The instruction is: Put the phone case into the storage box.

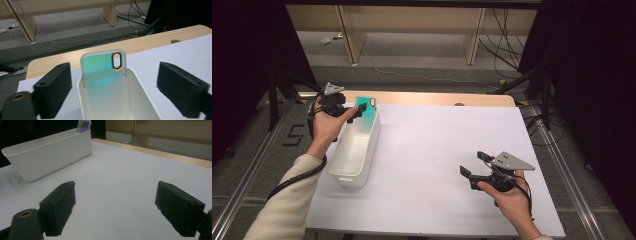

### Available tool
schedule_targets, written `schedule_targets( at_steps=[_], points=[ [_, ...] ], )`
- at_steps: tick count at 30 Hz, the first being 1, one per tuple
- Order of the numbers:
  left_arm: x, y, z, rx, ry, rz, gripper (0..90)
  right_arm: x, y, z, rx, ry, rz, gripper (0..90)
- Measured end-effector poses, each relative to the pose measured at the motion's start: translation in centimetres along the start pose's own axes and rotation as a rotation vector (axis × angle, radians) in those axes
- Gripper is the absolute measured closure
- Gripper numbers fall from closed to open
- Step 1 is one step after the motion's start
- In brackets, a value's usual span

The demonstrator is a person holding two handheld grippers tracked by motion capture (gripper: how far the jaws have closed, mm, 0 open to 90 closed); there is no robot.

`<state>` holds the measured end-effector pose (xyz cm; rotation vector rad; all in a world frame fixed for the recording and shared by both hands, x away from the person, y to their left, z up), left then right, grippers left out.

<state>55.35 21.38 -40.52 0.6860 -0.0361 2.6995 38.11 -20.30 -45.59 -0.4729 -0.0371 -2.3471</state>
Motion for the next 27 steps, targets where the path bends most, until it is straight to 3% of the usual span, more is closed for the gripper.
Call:
schedule_targets(
  at_steps=[8,14,23,27],
  points=[
    [1.1,0.6,-0.3,-0.007,0.012,-0.039,1.0,0.1,0.2,0.1,0.013,-0.007,-0.019,17.4],
    [1.8,1.5,-0.6,-0.017,0.027,-0.097,0.1,0.1,0.1,0.0,0.009,-0.007,-0.014,17.3],
    [2.5,2.5,-1.3,-0.044,0.03,-0.124,0.2,0.1,0.1,0.0,0.009,-0.008,-0.017,17.1],
    [3.0,3.1,-1.5,-0.037,0.04,-0.148,0.2,0.2,0.2,0.0,0.012,-0.015,-0.017,17.0]
  ],
)
Point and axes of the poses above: each handheld gripper's, and its own axes: x roughly backward along the jaws, z roughly out of its top, y roughly to its right, the point moved 6 cm from there along -x, roughly forward along the jaws, and after that the axes turned 1 degree about z, right-handed, at the moved point
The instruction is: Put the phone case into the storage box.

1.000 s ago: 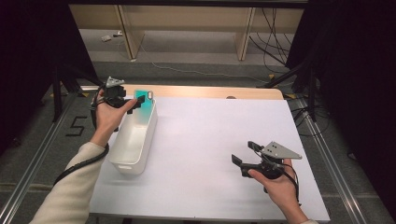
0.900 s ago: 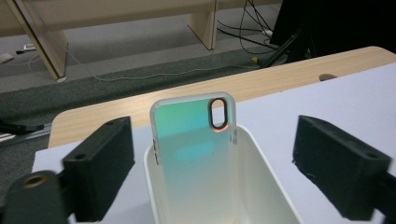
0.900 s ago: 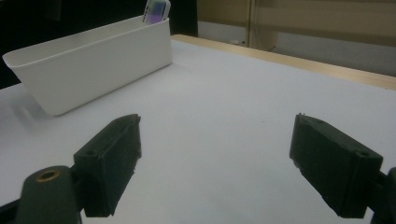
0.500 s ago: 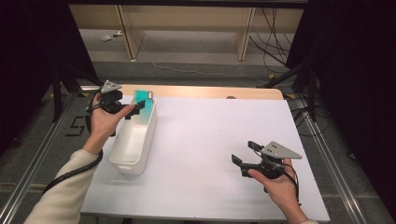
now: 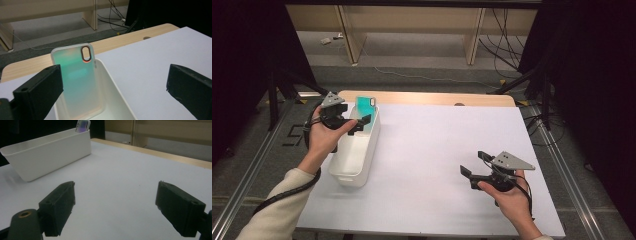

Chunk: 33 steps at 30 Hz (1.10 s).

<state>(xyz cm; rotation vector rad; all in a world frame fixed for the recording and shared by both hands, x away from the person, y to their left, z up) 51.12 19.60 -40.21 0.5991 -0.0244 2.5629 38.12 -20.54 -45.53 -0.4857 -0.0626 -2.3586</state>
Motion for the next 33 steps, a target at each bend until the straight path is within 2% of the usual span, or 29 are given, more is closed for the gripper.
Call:
schedule_targets(
  at_steps=[3,8,13,28,33],
  points=[
    [0.4,0.4,-0.1,-0.005,0.01,-0.015,0.3,0.0,0.1,0.0,0.013,0.004,-0.003,17.0],
    [1.1,1.1,-0.2,-0.011,0.018,-0.037,0.6,-0.2,-0.1,0.0,-0.008,0.014,0.006,17.0],
    [1.7,1.6,-0.3,-0.011,0.033,-0.053,0.9,-0.2,-0.1,0.0,-0.006,0.013,0.007,17.0],
    [2.6,2.9,-1.3,-0.027,0.05,-0.079,1.4,-0.2,-0.1,0.1,-0.001,0.011,0.012,17.0],
    [3.0,3.4,-1.6,-0.026,0.059,-0.091,1.6,0.0,0.0,0.1,0.015,-0.009,-0.005,17.0]
  ],
)
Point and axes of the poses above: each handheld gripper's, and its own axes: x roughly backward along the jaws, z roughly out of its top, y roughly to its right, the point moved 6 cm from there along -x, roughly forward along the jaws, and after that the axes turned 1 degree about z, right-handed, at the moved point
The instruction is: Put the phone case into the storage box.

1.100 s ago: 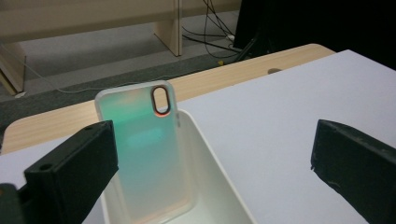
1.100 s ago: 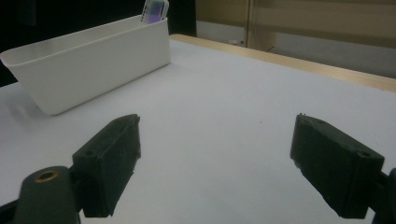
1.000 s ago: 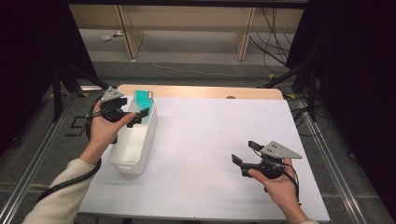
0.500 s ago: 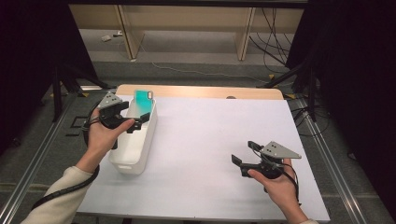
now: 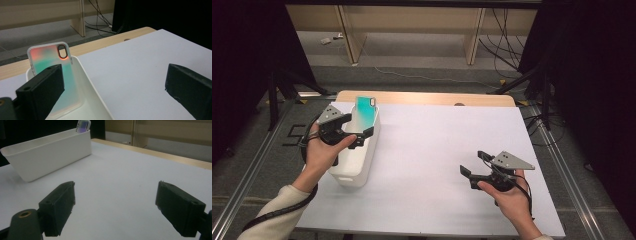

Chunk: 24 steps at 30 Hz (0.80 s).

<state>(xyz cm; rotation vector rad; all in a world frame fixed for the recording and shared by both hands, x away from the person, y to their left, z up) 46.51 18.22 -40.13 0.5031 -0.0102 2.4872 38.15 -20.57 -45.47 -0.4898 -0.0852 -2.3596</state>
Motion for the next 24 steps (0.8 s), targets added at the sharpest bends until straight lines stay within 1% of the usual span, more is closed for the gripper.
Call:
schedule_targets(
  at_steps=[1,3,5,9,12,13,20,22,23,24],
  points=[
    [0.1,0.0,-0.1,-0.003,0.0,-0.001,1.6,-0.2,-0.1,0.1,-0.006,0.021,0.013,17.0],
    [0.3,0.2,-0.1,-0.002,0.01,-0.001,1.9,-0.2,-0.2,0.1,-0.013,0.024,0.018,17.0],
    [0.4,0.3,-0.2,-0.004,0.019,-0.002,2.1,-0.3,-0.1,0.1,-0.006,0.034,0.014,17.0],
    [0.8,0.6,-0.4,-0.011,0.022,-0.009,2.2,-0.4,-0.2,0.1,-0.012,0.031,0.012,17.0],
    [1.0,1.0,-0.6,-0.015,0.025,-0.015,2.2,-0.4,-0.2,0.1,-0.005,0.031,0.018,17.0],
    [1.0,1.1,-0.7,-0.02,0.026,-0.018,2.2,-0.3,-0.2,0.1,-0.016,0.021,0.022,17.0],
    [1.5,1.6,-0.8,-0.022,0.038,-0.013,2.2,-0.3,-0.2,0.1,-0.015,0.022,0.021,17.0],
    [1.7,1.8,-0.9,-0.032,0.04,-0.014,2.2,-0.4,-0.2,0.1,-0.009,0.033,0.012,17.0],
    [1.8,1.9,-0.9,-0.035,0.042,-0.012,2.2,-0.3,-0.1,0.1,-0.002,0.02,0.018,17.0],
    [1.8,2.0,-1.0,-0.037,0.046,-0.013,2.2,-0.3,-0.2,0.1,-0.005,0.022,0.015,17.0]
  ],
)
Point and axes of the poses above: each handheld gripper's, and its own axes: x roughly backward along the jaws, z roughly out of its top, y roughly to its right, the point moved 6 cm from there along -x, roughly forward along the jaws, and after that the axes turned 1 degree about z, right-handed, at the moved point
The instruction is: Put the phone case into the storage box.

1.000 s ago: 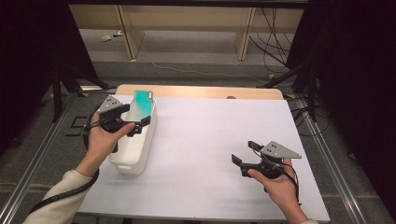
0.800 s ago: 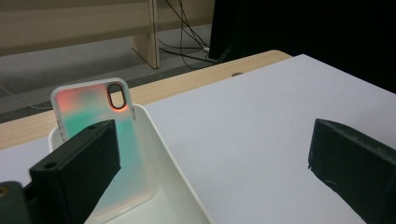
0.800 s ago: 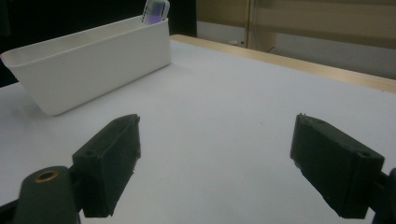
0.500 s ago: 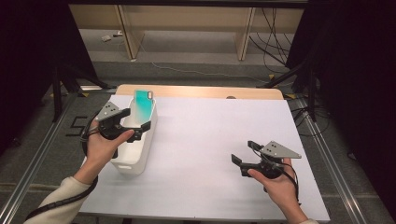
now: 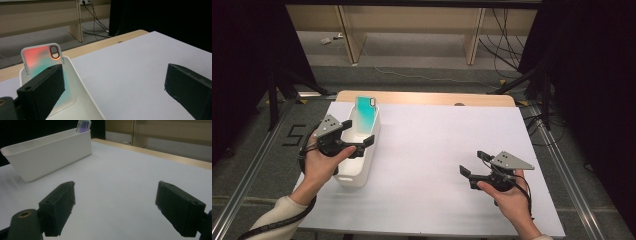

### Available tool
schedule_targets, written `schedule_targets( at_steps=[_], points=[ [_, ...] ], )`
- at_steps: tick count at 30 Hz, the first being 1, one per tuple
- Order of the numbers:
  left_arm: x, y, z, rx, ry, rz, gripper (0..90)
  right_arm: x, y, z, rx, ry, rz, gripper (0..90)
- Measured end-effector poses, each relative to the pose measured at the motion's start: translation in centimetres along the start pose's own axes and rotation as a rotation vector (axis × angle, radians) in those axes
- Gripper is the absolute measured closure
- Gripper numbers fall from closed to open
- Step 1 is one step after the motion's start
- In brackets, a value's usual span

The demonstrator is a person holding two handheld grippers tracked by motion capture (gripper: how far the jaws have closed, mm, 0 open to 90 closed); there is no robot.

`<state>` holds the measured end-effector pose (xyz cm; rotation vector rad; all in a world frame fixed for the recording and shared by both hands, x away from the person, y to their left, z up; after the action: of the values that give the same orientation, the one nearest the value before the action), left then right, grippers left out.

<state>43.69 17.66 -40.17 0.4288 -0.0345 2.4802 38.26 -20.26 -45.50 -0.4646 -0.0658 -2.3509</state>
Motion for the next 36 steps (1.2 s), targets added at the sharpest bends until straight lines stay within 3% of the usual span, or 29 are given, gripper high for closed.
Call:
schedule_targets(
  at_steps=[17,21,36],
  points=[
    [1.2,0.8,-1.4,-0.009,0.006,0.006,2.2,0.1,0.0,0.0,0.0,-0.003,-0.01,17.0],
    [1.3,0.9,-1.8,-0.011,0.003,0.004,2.2,0.1,-0.2,0.0,-0.001,-0.007,0.005,17.0],
    [1.9,1.2,-2.1,-0.014,0.017,0.003,2.2,1.0,0.1,-0.4,0.011,-0.008,-0.003,17.0]
  ],
)
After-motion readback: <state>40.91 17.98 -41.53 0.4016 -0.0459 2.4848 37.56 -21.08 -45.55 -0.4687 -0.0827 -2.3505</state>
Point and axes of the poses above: each handheld gripper's, and its own axes: x roughly backward along the jaws, z roughly out of its top, y roughly to its right, the point moved 6 cm from there along -x, roughly forward along the jaws, and after that the axes turned 1 degree about z, right-handed, at the moved point
